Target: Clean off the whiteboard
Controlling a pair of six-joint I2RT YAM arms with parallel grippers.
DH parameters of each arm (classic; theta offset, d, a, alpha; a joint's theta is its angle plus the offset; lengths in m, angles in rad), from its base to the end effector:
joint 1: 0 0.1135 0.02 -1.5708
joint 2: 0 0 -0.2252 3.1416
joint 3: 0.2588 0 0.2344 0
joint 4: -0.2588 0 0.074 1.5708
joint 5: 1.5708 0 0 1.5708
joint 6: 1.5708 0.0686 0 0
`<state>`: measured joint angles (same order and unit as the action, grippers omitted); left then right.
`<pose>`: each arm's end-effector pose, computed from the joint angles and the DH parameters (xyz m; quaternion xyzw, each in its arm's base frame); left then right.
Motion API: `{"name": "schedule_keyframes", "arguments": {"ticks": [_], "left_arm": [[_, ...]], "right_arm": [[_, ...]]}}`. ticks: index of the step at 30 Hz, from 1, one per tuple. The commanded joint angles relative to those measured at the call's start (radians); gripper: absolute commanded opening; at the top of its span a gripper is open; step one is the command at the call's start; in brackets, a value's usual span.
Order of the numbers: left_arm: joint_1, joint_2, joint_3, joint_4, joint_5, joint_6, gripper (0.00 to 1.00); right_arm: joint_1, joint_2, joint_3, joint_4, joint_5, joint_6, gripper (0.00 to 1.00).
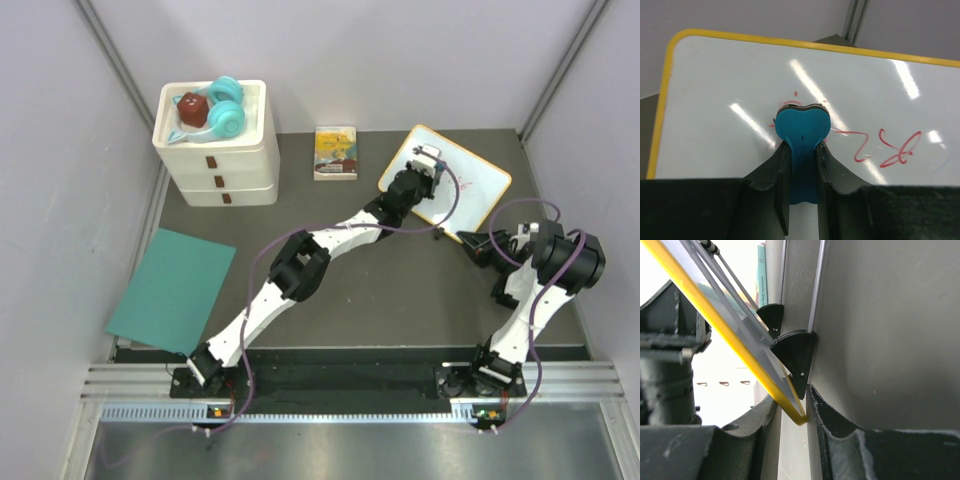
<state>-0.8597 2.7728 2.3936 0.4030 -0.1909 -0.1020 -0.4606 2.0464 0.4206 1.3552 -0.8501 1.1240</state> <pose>0.4041 -0.4492 0.1699 0.1939 0.6714 -0.2704 0.6622 0.2786 -0.0807 0.0523 0.3411 0.6869 0.4899 0.4145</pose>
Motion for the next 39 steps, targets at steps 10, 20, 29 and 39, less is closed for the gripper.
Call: {"name": "schedule_keyframes", "arguments": {"ticks": [10, 20, 29, 39], "left_arm": [[-0.013, 0.048, 0.015, 0.126, 0.232, -0.099, 0.0], [-0.079, 0.036, 0.027, 0.131, 0.286, 0.059, 0.0], [-0.033, 0.021, 0.029, 0.137, 0.09, -0.005, 0.0], [0.008, -0.142, -0.059, -0.076, 0.125, 0.085, 0.0]], "right_arm": [[0.002, 0.009, 0.001, 0.056, -0.004, 0.028, 0.0], [0.002, 0.006, -0.005, 0.059, -0.003, 0.025, 0.0], [0.002, 0.006, -0.003, 0.065, -0.003, 0.026, 0.0], [0.002, 0.008, -0.003, 0.068, -0.004, 0.028, 0.0]]}}
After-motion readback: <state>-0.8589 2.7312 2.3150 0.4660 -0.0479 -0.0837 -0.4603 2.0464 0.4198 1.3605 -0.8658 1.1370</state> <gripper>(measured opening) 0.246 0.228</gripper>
